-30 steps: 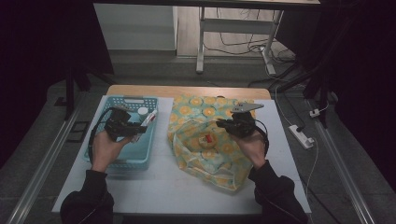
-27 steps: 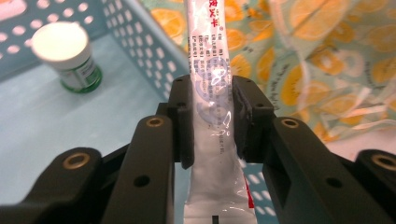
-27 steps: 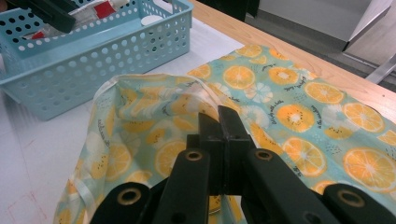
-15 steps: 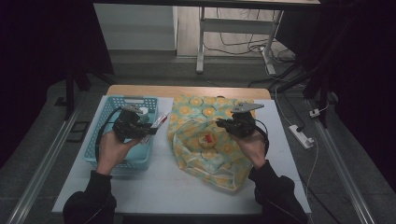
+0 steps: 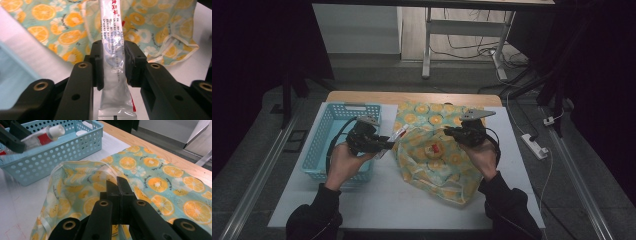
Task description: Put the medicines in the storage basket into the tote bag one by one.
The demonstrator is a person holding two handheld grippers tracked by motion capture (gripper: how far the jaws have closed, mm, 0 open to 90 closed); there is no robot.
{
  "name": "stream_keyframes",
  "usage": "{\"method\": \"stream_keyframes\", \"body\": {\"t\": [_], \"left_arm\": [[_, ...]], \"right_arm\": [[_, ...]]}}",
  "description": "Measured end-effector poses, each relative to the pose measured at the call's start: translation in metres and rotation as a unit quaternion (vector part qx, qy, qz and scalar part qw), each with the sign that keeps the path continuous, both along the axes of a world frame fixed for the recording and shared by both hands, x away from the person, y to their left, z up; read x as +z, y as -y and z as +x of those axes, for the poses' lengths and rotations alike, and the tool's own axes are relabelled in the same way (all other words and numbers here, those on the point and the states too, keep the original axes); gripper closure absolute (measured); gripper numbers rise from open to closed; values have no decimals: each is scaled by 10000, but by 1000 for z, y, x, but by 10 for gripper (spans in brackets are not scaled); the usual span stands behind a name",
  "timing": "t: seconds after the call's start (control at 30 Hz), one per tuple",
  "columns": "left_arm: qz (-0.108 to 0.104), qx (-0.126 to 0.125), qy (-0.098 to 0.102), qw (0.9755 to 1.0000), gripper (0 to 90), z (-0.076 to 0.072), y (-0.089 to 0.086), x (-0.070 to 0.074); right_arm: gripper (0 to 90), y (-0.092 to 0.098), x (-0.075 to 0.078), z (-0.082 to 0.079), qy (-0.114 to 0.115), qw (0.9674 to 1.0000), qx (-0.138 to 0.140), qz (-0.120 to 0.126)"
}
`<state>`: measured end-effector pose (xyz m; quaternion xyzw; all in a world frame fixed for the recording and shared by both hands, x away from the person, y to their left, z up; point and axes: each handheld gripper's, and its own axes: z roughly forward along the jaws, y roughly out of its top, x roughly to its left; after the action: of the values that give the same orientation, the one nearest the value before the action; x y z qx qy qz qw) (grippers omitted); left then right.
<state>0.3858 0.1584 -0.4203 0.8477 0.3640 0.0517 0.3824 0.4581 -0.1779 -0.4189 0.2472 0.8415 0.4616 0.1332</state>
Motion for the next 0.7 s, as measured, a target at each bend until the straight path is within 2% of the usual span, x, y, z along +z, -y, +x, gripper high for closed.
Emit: {"method": "stream_keyframes", "body": {"t": [0.33,0.7], "left_arm": [[31,-349,-65,9994,709,0,26,-3],[107,-689,-201,9974,709,5,56,-11]], "right_arm": [[900,0,1,0,12,10000,-18,8],[900,0,2,-1,32,10000,-25,27]]}}
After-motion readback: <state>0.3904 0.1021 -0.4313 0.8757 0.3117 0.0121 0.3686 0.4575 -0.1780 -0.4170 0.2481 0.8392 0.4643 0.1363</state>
